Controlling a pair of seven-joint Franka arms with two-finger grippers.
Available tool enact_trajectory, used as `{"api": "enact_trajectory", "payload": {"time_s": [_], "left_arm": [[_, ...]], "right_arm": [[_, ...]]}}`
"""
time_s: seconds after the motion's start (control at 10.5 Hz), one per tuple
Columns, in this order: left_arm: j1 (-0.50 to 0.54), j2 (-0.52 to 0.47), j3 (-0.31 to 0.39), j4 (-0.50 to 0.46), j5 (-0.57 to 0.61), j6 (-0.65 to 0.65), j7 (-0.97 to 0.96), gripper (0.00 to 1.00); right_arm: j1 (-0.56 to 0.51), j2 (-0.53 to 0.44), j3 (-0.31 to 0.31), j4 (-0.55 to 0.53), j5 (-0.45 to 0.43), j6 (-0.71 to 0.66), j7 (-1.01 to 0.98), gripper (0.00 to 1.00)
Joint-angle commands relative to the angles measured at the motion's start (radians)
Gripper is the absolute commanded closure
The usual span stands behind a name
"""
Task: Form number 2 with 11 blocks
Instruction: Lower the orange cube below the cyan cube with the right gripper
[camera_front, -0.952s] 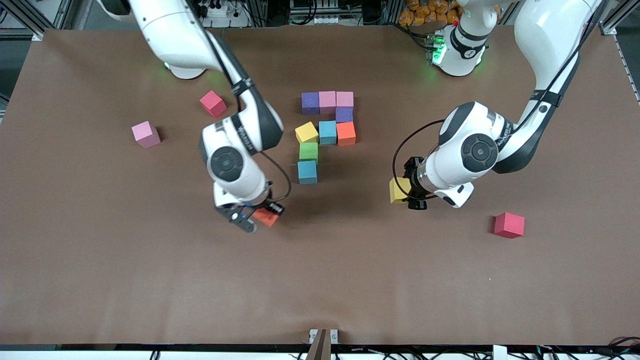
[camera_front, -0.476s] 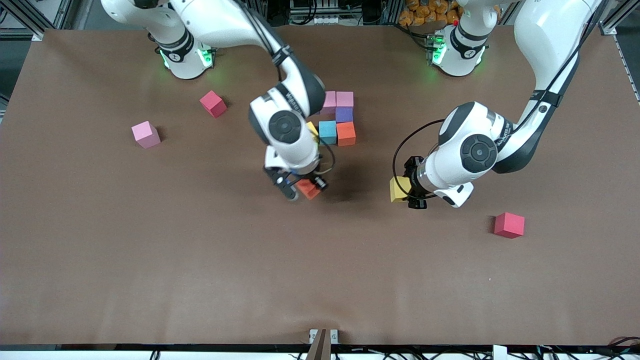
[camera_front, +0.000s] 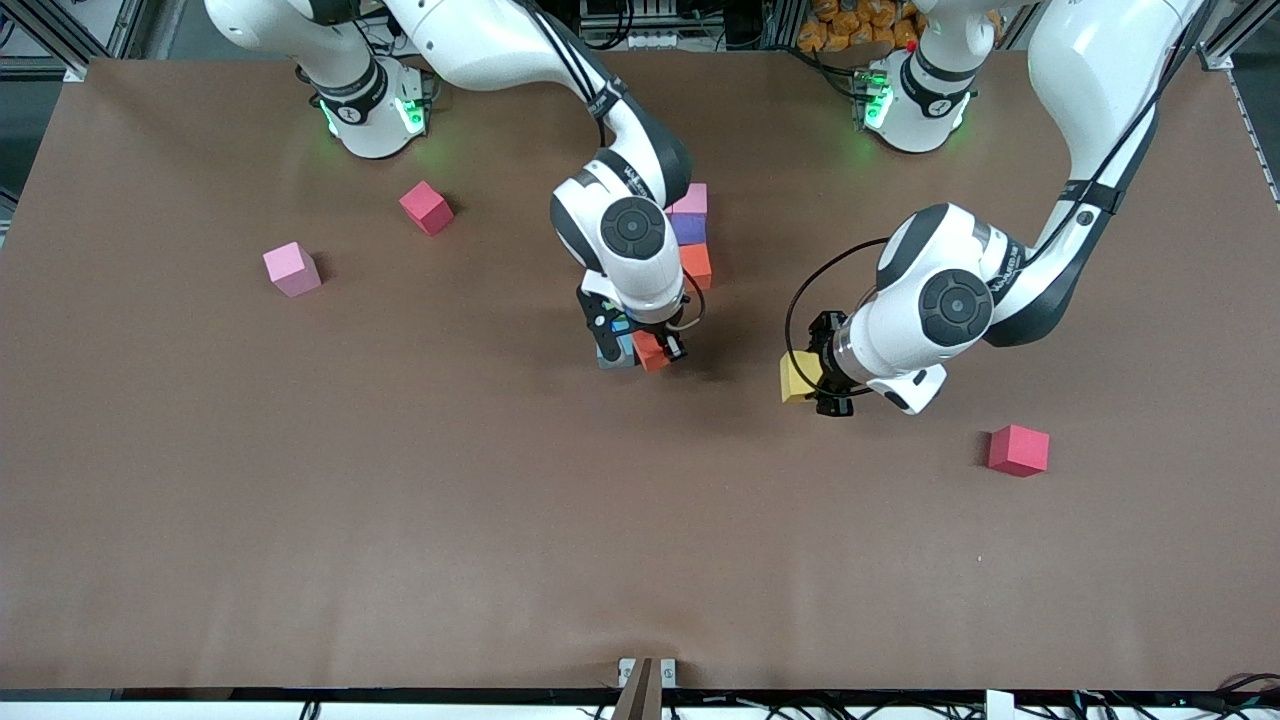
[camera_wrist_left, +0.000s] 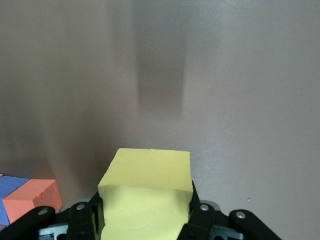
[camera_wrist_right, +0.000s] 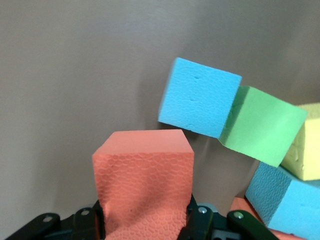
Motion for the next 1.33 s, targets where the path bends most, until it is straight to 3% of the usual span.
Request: {"api": "enact_trajectory", "payload": {"time_s": [0.0,0.57,1.24], "left_arm": [[0.011,-0.026,-0.013,-0.021,-0.023,-0.013,0.017,0.62],[0.013,-0.026,-0.014,-0.027,-0.023,-0.015,0.019,0.62],[0.011,-0.025,-0.014,-0.027,-0.023,-0.015,0.019,0.62]], "right_arm": [[0.015,0.035,-0.011,0.049,0.003,-0.011,0.139,1.00],[0.023,0.111,-0.011,0.092,0.003,0.018,0.257,1.00],[0.039,0.124,-0.020,0.077,-0.024,0.021,0.300,1.00]]}}
